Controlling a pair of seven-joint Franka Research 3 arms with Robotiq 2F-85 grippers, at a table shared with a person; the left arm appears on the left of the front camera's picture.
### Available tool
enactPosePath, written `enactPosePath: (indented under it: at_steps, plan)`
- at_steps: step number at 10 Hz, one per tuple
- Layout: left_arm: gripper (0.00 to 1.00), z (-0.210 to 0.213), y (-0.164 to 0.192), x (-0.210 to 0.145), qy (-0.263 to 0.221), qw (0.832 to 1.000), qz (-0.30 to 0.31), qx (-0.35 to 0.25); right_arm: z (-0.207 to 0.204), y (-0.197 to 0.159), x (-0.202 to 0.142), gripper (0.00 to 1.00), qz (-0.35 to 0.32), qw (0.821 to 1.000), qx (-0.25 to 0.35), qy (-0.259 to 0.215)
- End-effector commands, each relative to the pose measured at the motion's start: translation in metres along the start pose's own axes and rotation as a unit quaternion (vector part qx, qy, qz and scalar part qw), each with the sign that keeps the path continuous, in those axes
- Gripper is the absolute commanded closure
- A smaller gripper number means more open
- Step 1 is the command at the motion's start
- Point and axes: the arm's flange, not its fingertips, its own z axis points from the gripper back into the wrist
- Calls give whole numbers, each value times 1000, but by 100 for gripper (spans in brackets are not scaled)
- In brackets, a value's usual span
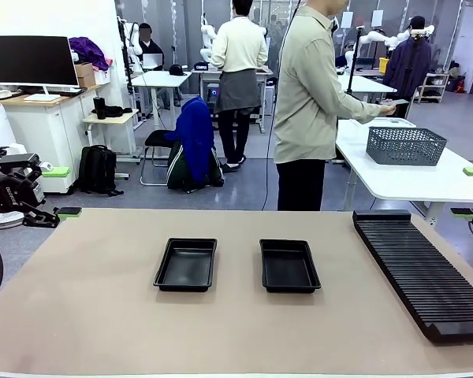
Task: Inspect and transfer BCBs to ESD trays.
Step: Pick up the Blank PCB from the PCB Rack and place it in the left ESD tray.
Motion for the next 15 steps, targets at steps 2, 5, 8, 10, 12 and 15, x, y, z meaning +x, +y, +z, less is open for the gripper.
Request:
enactPosePath:
  at_steps: [2, 5, 8, 10, 12, 15]
  plan:
    - [0, 0, 0, -1, -2, 1000, -1, 3, 0, 0, 0, 0, 1, 1000, -1, 1]
    - [0, 0, 0, -1, -2, 1000, -1, 3, 0, 0, 0, 0, 1, 1000, -1, 1]
    - [0, 0, 0, -1, -2, 1000, -1, 3, 0, 0, 0, 0, 1, 1000, -1, 1]
    - [0, 0, 0, -1, -2, 1000, -1, 3, 0, 0, 0, 0, 1, 1000, -1, 1]
    - [0, 0, 0, -1, -2, 1000, -1, 3, 0, 0, 0, 0, 1, 1000, -1, 1]
    - [0, 0, 0, -1, -2, 1000, -1, 3, 0, 0, 0, 0, 1, 1000, -1, 1]
